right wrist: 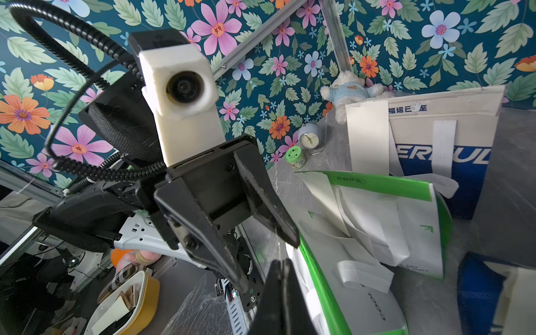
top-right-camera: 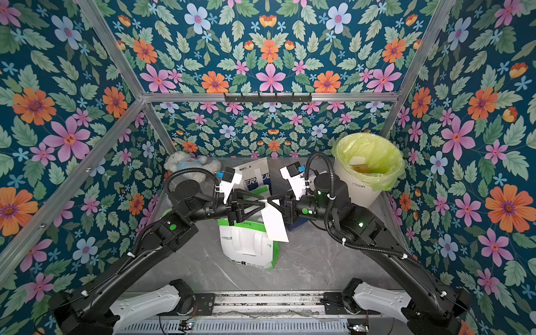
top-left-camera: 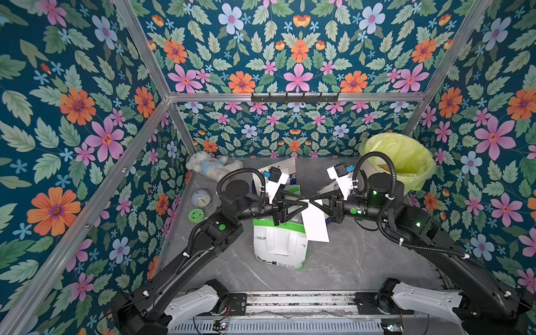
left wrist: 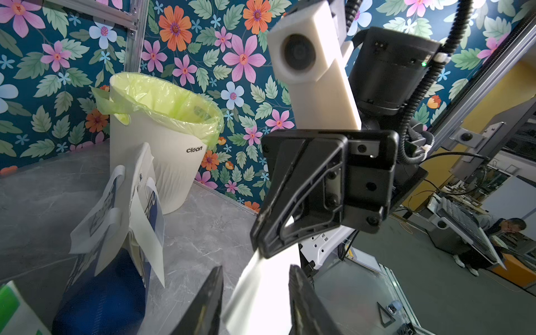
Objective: Shred takeout receipts and throw away
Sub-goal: Shred the takeout receipt.
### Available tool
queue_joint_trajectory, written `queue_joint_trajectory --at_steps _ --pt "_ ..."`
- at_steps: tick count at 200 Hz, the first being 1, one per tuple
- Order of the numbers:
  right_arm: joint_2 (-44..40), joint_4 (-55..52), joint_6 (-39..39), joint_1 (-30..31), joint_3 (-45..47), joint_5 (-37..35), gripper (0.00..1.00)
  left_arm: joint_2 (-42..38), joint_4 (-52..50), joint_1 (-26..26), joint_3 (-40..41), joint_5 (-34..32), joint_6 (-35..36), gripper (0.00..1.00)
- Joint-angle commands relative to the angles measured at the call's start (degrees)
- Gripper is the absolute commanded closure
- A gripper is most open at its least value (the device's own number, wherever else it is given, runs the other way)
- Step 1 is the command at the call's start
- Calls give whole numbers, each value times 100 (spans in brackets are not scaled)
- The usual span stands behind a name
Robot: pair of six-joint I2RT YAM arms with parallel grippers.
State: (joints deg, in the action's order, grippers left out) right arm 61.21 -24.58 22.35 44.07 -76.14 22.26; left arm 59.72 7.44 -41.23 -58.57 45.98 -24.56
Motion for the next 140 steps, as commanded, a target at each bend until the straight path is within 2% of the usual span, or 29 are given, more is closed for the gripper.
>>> queue_joint_trajectory --at_steps 1,40,64,99,140 --pt "-41 134 57 5 41 43 100 -19 541 5 55 -40 -213 56" --pt "-32 259 90 4 106 189 100 29 1112 9 170 -76 -482 49" --pt "-43 304 106 5 116 158 100 116 1242 6 170 14 -594 50" --pt "-108 319 104 -6 131 88 100 127 1276 -16 235 69 -690 57" --pt "-197 466 190 -48 200 118 100 118 1361 -35 289 44 -752 55"
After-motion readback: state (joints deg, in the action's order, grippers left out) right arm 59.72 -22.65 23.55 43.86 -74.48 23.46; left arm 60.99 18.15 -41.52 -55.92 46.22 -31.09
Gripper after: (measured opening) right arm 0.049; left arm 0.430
